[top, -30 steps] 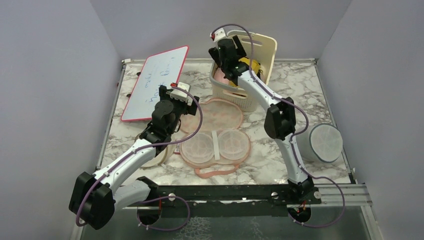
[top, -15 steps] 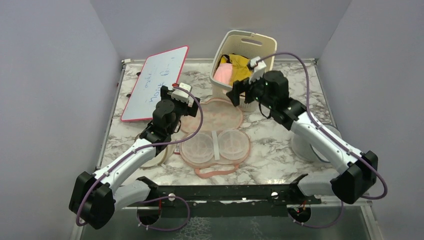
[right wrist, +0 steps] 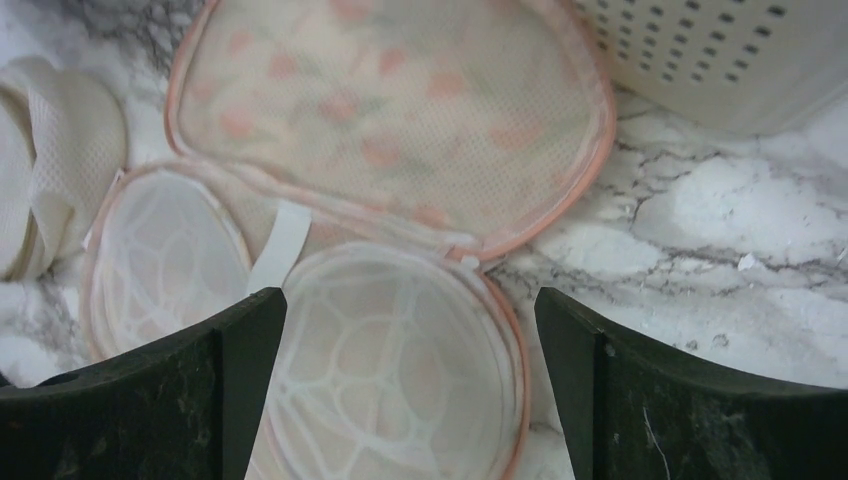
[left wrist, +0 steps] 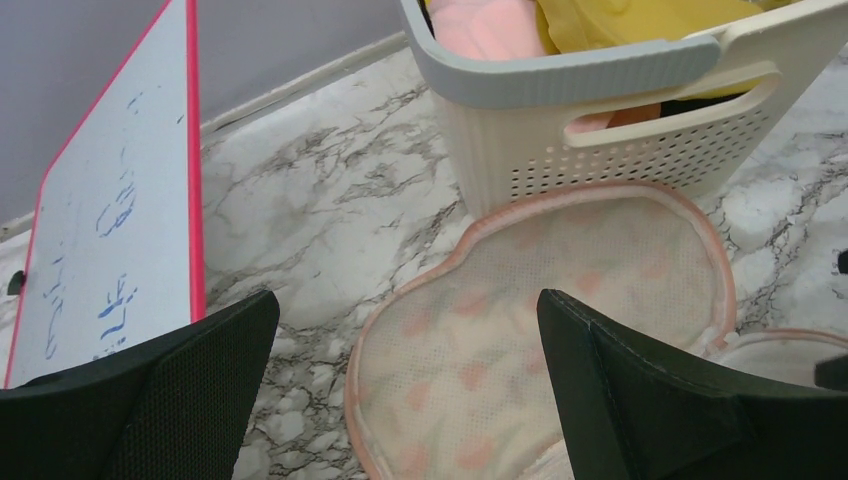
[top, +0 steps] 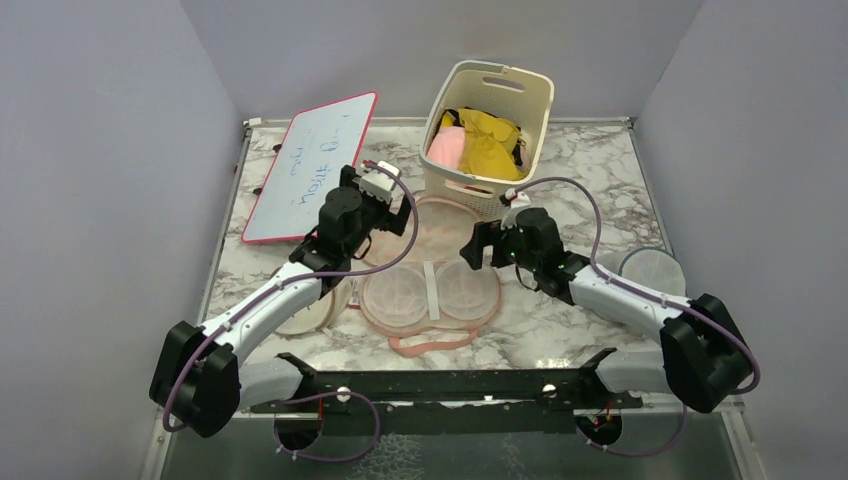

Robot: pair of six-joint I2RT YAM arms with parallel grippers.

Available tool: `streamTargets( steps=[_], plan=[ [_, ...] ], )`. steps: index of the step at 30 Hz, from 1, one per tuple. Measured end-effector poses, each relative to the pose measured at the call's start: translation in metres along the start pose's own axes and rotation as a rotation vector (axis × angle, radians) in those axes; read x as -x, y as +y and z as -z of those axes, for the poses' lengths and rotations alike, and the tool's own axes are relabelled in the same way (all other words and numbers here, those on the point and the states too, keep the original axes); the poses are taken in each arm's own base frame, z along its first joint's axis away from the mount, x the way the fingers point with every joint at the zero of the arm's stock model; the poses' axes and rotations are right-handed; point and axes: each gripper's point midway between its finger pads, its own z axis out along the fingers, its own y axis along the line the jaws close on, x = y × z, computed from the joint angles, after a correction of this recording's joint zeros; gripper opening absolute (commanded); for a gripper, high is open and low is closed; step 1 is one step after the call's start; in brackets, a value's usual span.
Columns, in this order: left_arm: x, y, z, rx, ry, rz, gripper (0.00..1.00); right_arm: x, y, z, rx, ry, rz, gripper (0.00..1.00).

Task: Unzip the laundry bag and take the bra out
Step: Close the laundry bag at the center of the board.

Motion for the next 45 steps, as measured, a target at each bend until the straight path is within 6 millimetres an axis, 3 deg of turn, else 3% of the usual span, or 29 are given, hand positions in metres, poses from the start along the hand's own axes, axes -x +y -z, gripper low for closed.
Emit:
streamTargets(
  steps=[4,8,18,23,27,37,45],
  plan=[
    [-0.007,-0.008,-0.003,-0.038,0.027,0.000,0.99,0.015,-0.008,-0.018,-0.039,-0.095,-0.018,0.90],
    [-0.008,-0.011,-0.004,-0.058,0.027,0.000,0.99,0.015,-0.024,-0.044,-0.089,-0.141,-0.042,0.82],
    [-0.007,-0.014,-0.004,-0.073,0.025,0.000,0.99,0.022,-0.060,-0.082,-0.131,-0.263,-0.095,0.75],
    [-0.008,-0.014,-0.004,-0.076,0.025,0.000,0.99,0.023,-0.066,-0.093,-0.119,-0.306,-0.109,0.59],
    [-0.007,-0.015,-0.004,-0.078,0.025,0.000,0.99,0.025,-0.062,-0.095,-0.072,-0.359,-0.109,0.39],
    [-0.007,-0.016,-0.003,-0.083,0.025,0.000,0.99,0.035,-0.049,-0.095,0.020,-0.445,-0.091,0.02],
    [-0.006,-0.026,-0.003,-0.147,0.014,-0.022,0.99,0.032,-0.025,-0.075,0.141,-0.447,0.077,0.01]
  ],
)
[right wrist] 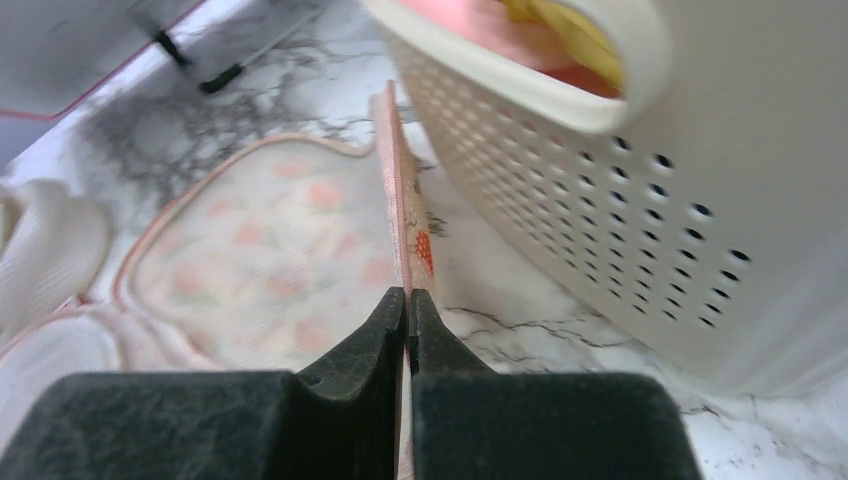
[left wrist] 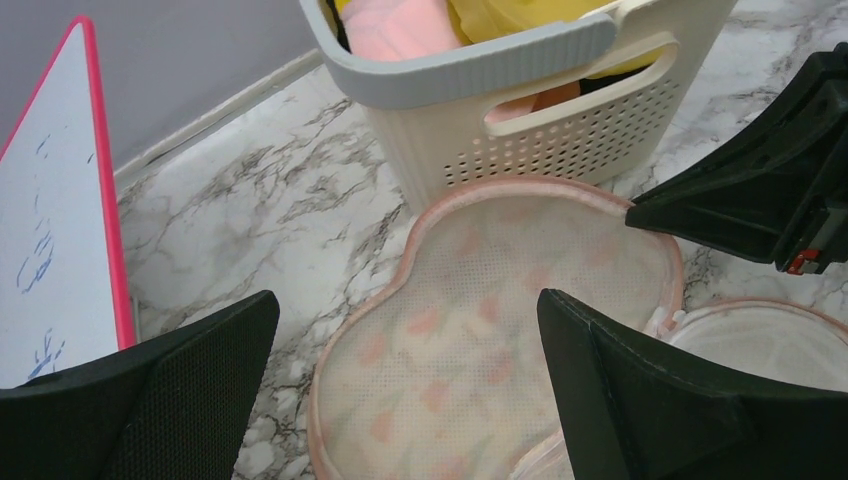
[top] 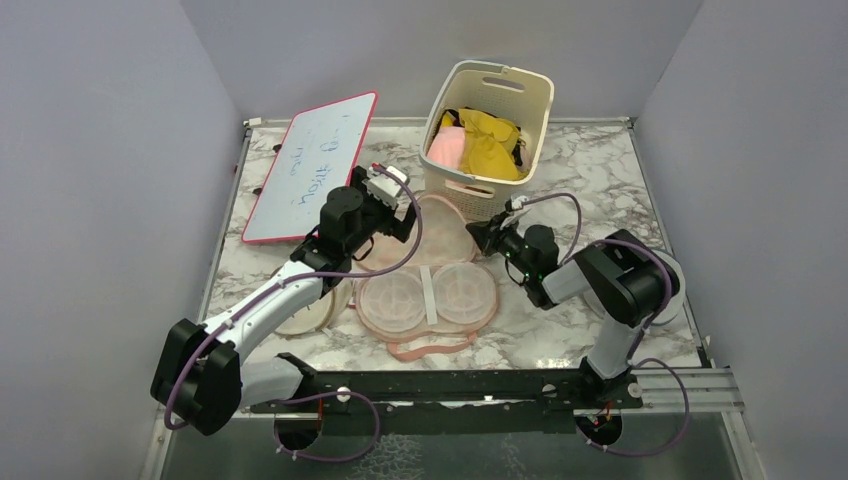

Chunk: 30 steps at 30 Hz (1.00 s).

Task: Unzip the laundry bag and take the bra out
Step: Close the laundry bag at the center of the board.

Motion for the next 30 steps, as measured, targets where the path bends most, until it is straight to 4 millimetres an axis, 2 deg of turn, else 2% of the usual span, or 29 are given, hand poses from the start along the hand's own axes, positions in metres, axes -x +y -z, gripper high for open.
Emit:
streamTargets(
  steps=[5,9,13,17,19,23,26,30],
  plan=[
    [-0.001,-0.018,-0.002,-0.122,-0.020,-0.096,0.99,0.018,0.026,0.018,0.151,-0.031,0.171,0.01],
    [-0.016,-0.042,0.003,-0.278,-0.036,-0.222,0.99,0.031,0.047,0.025,0.281,-0.061,0.299,0.01],
    [-0.024,-0.053,0.010,-0.360,-0.068,-0.357,0.99,0.030,0.059,0.030,0.371,-0.059,0.377,0.01],
    [-0.017,-0.051,0.009,-0.381,-0.110,-0.531,0.97,0.025,0.067,0.035,0.434,-0.045,0.421,0.01],
    [-0.011,-0.049,0.003,-0.399,-0.118,-0.615,0.94,0.025,0.070,0.036,0.455,-0.048,0.433,0.01],
    [-0.004,-0.048,-0.026,-0.458,-0.099,-0.748,0.88,0.023,0.076,0.039,0.495,-0.046,0.444,0.01],
    [-0.020,-0.047,-0.042,-0.493,-0.065,-0.804,0.85,0.023,0.077,0.040,0.506,-0.047,0.450,0.01],
    [-0.056,-0.046,-0.052,-0.560,0.028,-0.837,0.81,0.030,0.080,0.041,0.511,-0.064,0.460,0.01]
  ],
)
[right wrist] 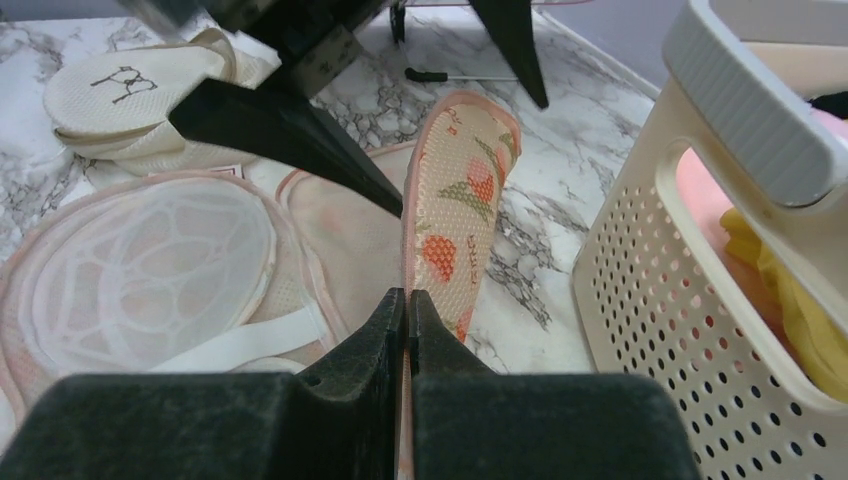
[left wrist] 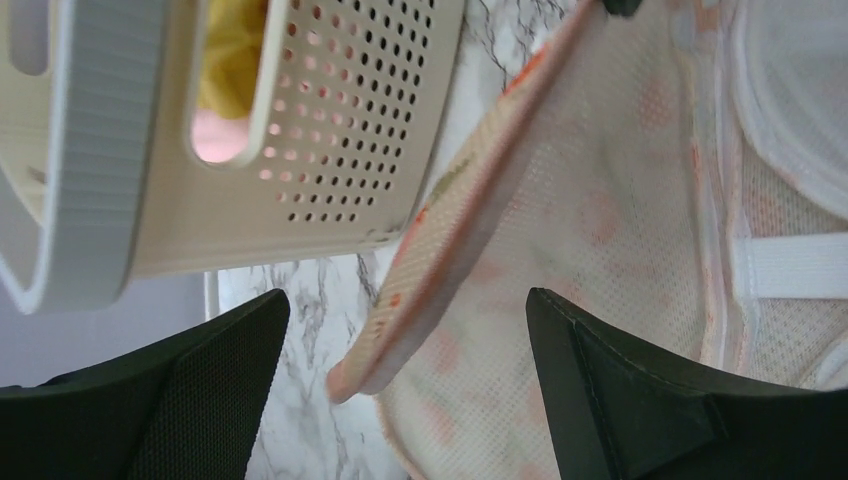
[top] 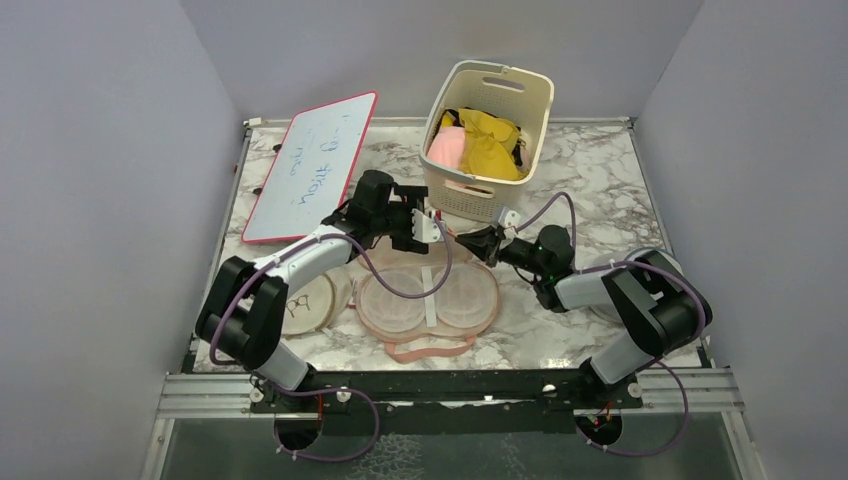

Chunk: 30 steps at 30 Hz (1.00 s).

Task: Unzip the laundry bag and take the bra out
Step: Close the laundry bag at the center of the board.

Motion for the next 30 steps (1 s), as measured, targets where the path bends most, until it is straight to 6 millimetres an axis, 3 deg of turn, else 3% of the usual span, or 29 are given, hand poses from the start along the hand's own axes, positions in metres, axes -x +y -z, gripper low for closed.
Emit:
streamTargets(
  steps=[4,7,10,17,18,20,22,26,30],
  plan=[
    [-0.017,-0.010,-0.007,-0.049,0.034,-0.008,0.72,0.007,-0.001,0.000,-0.002,-0.015,0.018,0.01],
    [-0.022,-0.008,-0.009,-0.046,0.039,-0.020,0.52,0.007,-0.001,0.000,-0.002,-0.015,0.020,0.01],
    [-0.025,-0.008,-0.010,-0.044,0.051,-0.031,0.26,0.007,-0.002,0.001,-0.003,-0.015,0.023,0.01],
    [-0.029,0.001,-0.007,-0.027,0.096,-0.007,0.02,0.007,-0.004,0.001,-0.012,-0.012,0.031,0.02],
    [-0.026,0.003,-0.005,-0.025,0.098,0.008,0.01,0.006,-0.005,0.002,-0.017,-0.009,0.030,0.09],
    [-0.016,0.009,0.000,-0.016,0.092,0.060,0.00,0.004,-0.009,0.003,-0.041,0.004,0.017,0.34],
    [-0.002,0.016,0.006,0.001,0.076,0.117,0.00,0.002,-0.014,0.004,-0.078,0.029,-0.024,0.50],
    [0.036,0.015,0.014,0.012,0.025,0.244,0.00,0.013,-0.039,0.002,-0.205,0.098,-0.154,0.63],
    [0.067,-0.010,0.008,-0.029,0.010,0.393,0.00,0.046,-0.061,0.009,-0.346,0.149,-0.279,0.68]
  ],
)
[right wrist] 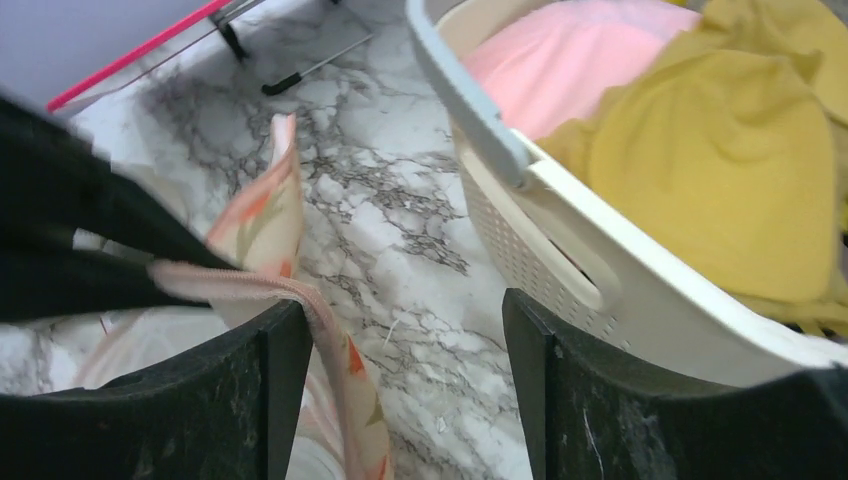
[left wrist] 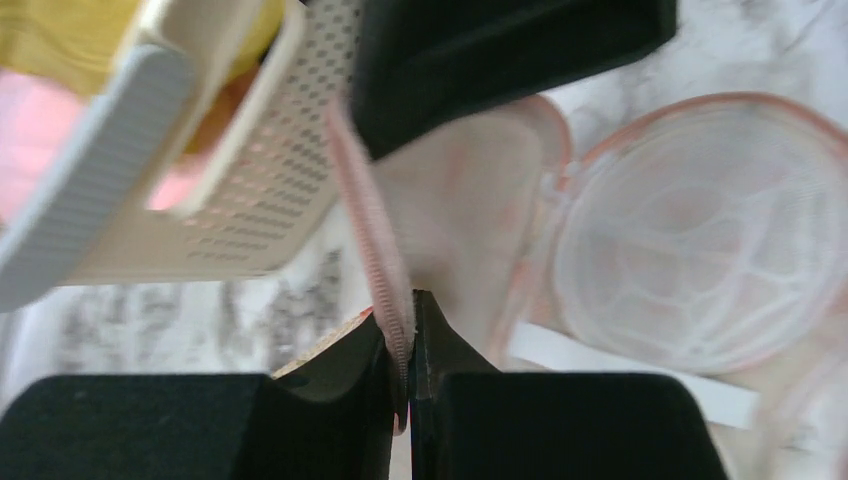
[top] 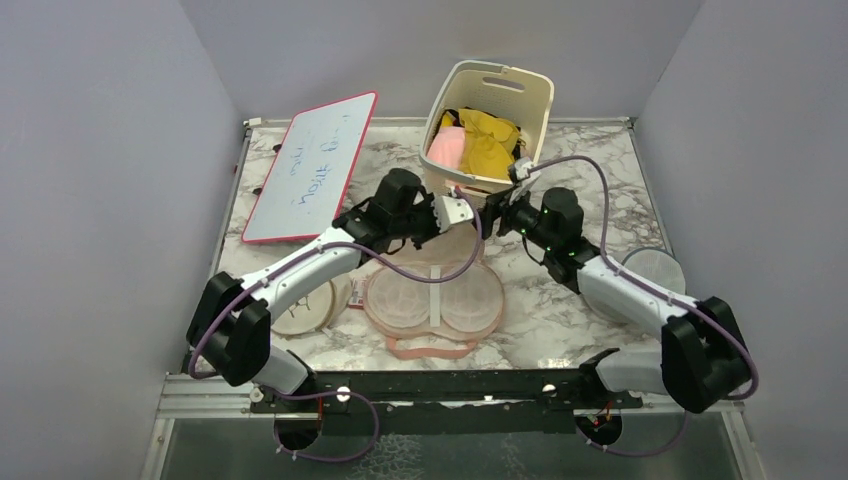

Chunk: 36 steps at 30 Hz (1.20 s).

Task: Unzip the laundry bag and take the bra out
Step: Close the laundry bag at the center of the board.

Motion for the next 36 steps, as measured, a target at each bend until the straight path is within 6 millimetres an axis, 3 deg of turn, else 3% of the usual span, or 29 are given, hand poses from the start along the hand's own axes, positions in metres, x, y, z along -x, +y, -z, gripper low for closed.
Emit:
streamTargets(
  steps=[6,11,16,20,28,32,36],
  plan=[
    [-0.004,-0.057,-0.016,-0.072,0.096,0.276,0.00,0.019,-0.023,0.039,-0.251,0.113,-0.129,0.69],
    [-0.015,-0.079,-0.017,-0.029,0.181,0.417,0.00,0.040,-0.027,0.083,-0.372,0.113,-0.166,0.68],
    [-0.032,-0.089,-0.013,0.016,0.238,0.512,0.00,0.061,-0.017,0.107,-0.370,0.084,-0.163,0.68],
    [-0.028,-0.102,-0.009,0.008,0.228,0.575,0.00,0.058,-0.014,0.116,-0.373,0.105,-0.166,0.68],
    [-0.023,-0.164,-0.012,-0.043,0.263,0.705,0.03,0.053,-0.014,0.117,-0.372,0.126,-0.167,0.68],
    [-0.012,-0.183,-0.017,-0.023,0.251,0.738,0.03,0.051,-0.014,0.116,-0.372,0.134,-0.169,0.68],
    [-0.017,-0.201,-0.022,-0.007,0.256,0.755,0.04,0.051,-0.014,0.116,-0.369,0.134,-0.169,0.68]
  ],
)
